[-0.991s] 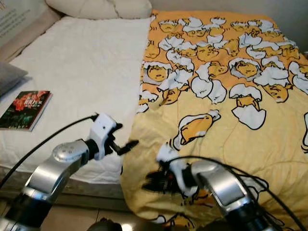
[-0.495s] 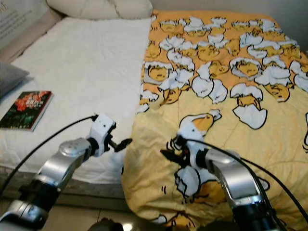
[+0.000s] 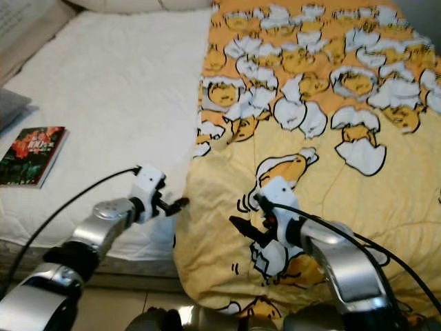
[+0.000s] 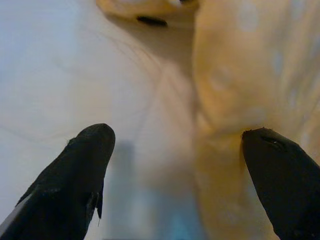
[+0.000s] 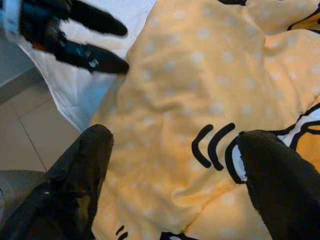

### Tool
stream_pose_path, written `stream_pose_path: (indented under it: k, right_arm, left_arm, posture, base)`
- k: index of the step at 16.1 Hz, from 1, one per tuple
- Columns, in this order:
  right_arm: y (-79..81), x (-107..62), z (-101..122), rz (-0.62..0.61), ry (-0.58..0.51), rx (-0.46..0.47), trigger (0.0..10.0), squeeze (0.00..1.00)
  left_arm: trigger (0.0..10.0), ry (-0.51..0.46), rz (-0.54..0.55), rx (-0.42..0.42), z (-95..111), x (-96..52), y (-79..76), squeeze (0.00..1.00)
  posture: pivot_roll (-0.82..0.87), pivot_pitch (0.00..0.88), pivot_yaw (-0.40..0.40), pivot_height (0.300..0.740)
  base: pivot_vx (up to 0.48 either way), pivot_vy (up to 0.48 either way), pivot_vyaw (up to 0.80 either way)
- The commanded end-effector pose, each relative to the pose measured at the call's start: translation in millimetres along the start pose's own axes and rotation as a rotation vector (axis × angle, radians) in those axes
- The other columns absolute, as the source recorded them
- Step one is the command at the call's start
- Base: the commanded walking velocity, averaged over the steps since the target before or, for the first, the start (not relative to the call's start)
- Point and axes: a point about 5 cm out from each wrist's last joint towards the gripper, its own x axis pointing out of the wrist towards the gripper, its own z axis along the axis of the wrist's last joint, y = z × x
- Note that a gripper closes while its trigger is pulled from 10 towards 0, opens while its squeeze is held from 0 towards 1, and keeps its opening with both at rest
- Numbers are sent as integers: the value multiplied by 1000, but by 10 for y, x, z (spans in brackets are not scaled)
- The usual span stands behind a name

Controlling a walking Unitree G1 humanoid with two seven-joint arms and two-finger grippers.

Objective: Clean up the room

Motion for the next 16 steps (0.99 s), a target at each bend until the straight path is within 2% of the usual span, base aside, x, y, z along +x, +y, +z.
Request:
stream_pose_path:
  k: [1, 4, 6, 8, 9, 10, 16]
  right_arm:
    - [36, -63, 5, 20, -3, 12, 10000, 27]
    - [72, -138, -33, 40, 1, 18, 10000, 0]
    - [77, -157, -39, 42, 5, 22, 10000, 0]
    - [74, -159, -36, 43, 9, 19, 10000, 0]
    - [70, -158, -30, 42, 8, 17, 10000, 0]
    - [66, -156, -23, 42, 8, 16, 10000, 0]
    - [92, -202, -30, 102, 28, -38, 10000, 0]
  left_arm:
    - [10000, -35, -28, -41, 26, 9, 2, 0]
    - [10000, -153, -104, -181, 125, 49, -60, 0]
    - [10000, -139, -151, -168, 73, 52, -102, 0]
    - [10000, -70, -158, -125, -36, 54, -130, 0]
    - [3804, -42, -108, -98, -87, 48, -98, 0]
    - [0, -41, -71, -112, -104, 41, -64, 0]
    - [0, -44, -121, -93, -127, 47, -111, 0]
  posture:
    - [-102, 202, 96, 740]
    - [-105, 198, 106, 740]
    - [-104, 196, 110, 740]
    - [-105, 193, 110, 740]
    - [-106, 192, 109, 740]
    - [-107, 191, 108, 740]
    - [-108, 172, 106, 740]
  base:
    - [0, 0, 0]
    - [0, 0, 0]
    - [0, 0, 0]
    - [0, 0, 0]
    - [0, 0, 0]
    - [0, 0, 0]
    - [0, 0, 0]
